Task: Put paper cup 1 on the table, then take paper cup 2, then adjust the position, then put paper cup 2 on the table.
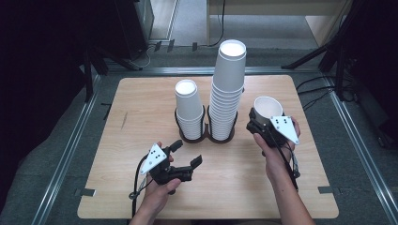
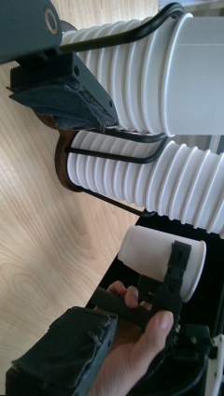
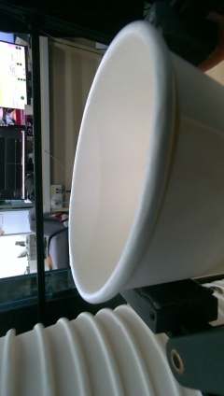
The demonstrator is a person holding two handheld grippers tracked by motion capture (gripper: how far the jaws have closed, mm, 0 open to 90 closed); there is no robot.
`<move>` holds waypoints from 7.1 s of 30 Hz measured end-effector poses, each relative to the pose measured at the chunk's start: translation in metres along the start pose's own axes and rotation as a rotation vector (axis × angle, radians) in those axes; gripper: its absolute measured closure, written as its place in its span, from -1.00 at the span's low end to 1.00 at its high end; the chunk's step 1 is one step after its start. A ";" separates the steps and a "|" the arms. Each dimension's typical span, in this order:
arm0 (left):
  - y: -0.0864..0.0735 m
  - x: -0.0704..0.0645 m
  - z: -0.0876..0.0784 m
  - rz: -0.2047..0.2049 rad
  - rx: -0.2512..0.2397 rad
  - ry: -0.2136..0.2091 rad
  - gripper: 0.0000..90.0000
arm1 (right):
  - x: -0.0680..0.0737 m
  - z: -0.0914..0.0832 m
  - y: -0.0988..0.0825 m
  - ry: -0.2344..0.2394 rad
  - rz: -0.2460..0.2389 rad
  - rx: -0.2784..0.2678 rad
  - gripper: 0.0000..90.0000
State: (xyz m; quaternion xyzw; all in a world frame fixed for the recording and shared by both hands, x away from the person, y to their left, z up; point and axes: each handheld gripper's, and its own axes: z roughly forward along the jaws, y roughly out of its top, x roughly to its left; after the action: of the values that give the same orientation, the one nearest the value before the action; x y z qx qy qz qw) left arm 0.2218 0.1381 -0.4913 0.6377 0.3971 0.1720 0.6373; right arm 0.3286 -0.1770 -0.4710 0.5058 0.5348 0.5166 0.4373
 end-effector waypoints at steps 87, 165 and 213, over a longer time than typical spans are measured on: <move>-0.008 0.003 0.007 -0.015 0.037 0.004 -0.87 | -0.042 -0.021 -0.051 0.101 0.000 0.121 -1.00; 0.058 -0.024 0.113 0.159 -0.009 0.243 -0.86 | 0.050 -0.024 0.144 0.391 0.058 -0.055 -1.00; 0.069 -0.036 0.154 0.236 -0.042 0.349 -0.84 | 0.075 0.034 0.136 0.471 0.014 0.090 -0.79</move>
State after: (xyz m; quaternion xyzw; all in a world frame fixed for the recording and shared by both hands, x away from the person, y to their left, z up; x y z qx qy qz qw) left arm 0.3310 0.0164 -0.4356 0.6268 0.4203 0.3616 0.5474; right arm 0.3665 -0.1050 -0.3348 0.3940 0.6412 0.5989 0.2739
